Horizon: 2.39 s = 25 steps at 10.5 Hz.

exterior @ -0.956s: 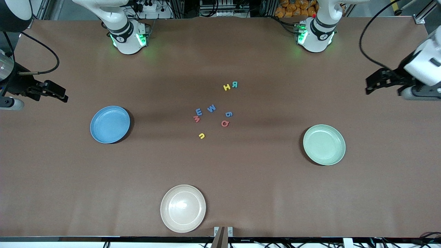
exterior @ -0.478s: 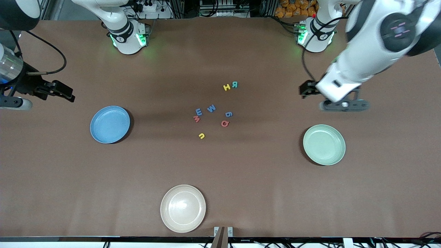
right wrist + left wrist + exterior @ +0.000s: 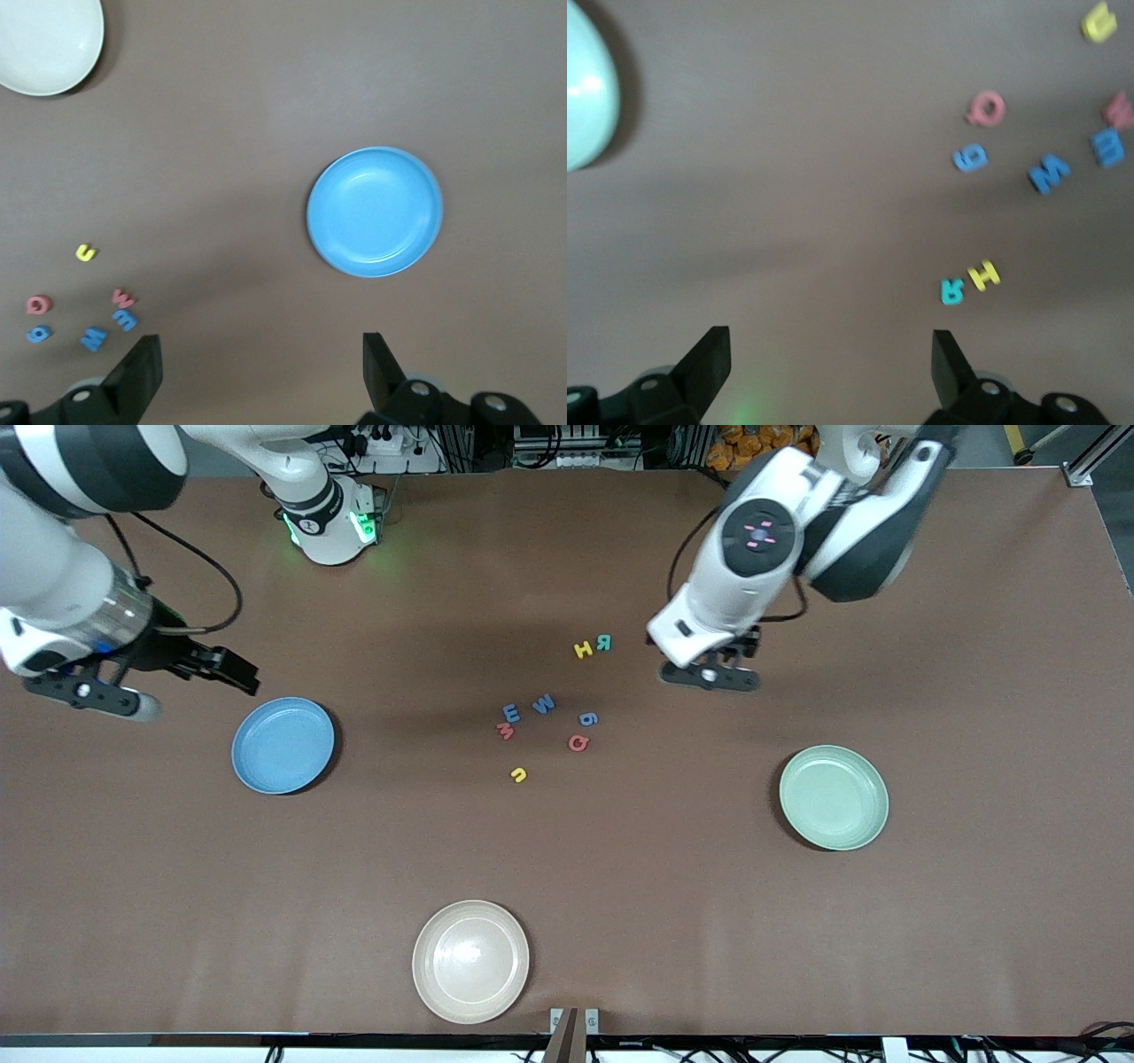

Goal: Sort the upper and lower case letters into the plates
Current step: 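Move the left gripper over the teal R while the right gripper reaches the u, then grasp the teal R with the left gripper while the right gripper grasps the u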

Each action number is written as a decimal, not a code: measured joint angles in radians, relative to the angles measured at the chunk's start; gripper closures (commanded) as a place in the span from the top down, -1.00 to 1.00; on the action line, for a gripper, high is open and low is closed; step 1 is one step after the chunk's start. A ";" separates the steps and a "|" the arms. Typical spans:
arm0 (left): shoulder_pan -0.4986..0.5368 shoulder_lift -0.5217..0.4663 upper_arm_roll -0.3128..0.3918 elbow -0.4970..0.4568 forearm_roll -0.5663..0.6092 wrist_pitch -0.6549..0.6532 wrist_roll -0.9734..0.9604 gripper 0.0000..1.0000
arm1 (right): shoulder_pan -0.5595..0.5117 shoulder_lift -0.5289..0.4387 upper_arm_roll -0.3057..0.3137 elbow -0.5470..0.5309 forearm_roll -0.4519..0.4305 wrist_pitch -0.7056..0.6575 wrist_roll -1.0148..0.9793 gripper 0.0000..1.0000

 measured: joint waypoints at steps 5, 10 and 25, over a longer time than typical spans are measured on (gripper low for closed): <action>-0.003 0.000 -0.204 -0.299 0.072 0.334 -0.018 1.00 | 0.146 0.222 0.001 0.067 0.033 0.161 0.344 1.00; -0.044 0.090 -0.233 -0.447 0.192 0.565 -0.087 1.00 | 0.254 0.396 0.001 0.087 0.032 0.353 0.611 1.00; -0.153 0.292 -0.125 -0.417 0.307 0.695 -0.410 0.77 | 0.473 0.744 0.000 0.188 0.032 0.636 0.992 0.93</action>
